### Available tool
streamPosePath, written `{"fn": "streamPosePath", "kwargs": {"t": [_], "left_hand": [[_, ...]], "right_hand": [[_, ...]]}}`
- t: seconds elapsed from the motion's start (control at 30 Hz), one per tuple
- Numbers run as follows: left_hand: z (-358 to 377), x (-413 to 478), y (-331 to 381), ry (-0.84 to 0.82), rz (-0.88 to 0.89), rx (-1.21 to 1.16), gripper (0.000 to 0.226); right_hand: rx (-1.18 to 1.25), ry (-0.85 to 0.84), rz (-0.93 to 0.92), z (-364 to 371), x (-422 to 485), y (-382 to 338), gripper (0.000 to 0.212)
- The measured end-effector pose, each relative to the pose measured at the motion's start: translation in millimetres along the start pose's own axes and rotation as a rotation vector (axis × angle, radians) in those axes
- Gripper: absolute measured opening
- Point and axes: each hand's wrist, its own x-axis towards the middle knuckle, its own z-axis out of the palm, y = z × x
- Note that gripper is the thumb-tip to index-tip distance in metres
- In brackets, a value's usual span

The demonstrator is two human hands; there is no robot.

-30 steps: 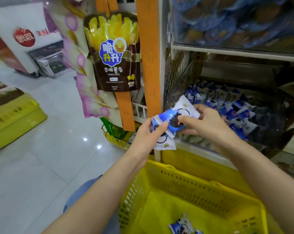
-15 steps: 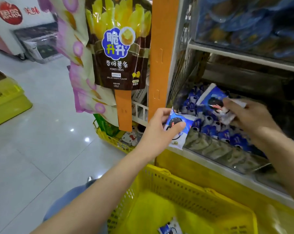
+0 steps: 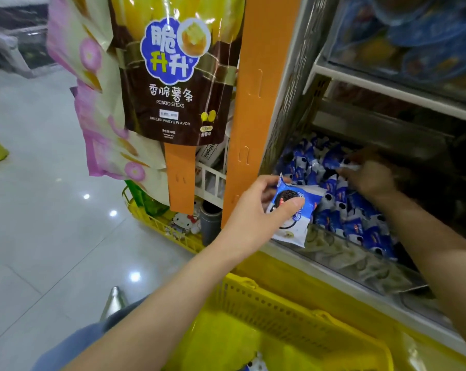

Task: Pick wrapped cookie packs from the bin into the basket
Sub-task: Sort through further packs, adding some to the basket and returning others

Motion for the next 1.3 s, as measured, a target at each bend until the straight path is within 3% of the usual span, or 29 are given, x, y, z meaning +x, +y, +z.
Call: {"fn": "streamPosePath", "kwargs": {"t": [0.13,0.33,0.47,0.63,0.73,0.83,0.97,1.13,1.3], "left_hand": [[-1.8,-0.3,-4.5,-0.026,0.011,-0.064,0.034],[-1.2,1.3,-7.3,-0.029,0.013,-0.125,0.036],[1.4,0.9,-7.5,-0.02,0.004,-0.147,0.036],[7.4,-7.8,-10.2,-0.047,-0.047,-0.104,0.031],[8.2,-15.0,-11.0,-0.07,-0.087,-0.098,0.032],[10.3,-26.8,-14.9,-0.08,-0.124,-0.059,0.025],[17.7,-45.2,-25.8,-0.107,-0.189,0.0,0.019],[22.7,-69.0,-45.1,-0.128,-0.24,-0.016,0.019],[32.1,-76.0,-60.0,-0.222,-0.272,0.093,0.021]], "right_hand": [[-0.064,0.068,-0.046,10.8,5.0,-5.2,0.04],[0.078,-0.051,0.057,17.5,9.2,-10.1,0.046],[0.024,-0.079,0.038,7.3,-0.2,-13.3,0.051],[0.038,0.083,-0.121,-5.0,-37.7,-25.3,0.038],[0.204,0.249,-0.287,-11.0,-82.2,-33.0,0.022],[0.325,0.305,-0.432,-11.1,-139.3,-38.4,0.01],[0.336,0.208,-0.435,9.6,-194.5,-26.9,0.019],[0.48,-0.089,-0.216,38.1,-230.3,-3.0,0.007],[0.578,-0.129,-0.095,42.5,-236.4,15.9,0.024]]}}
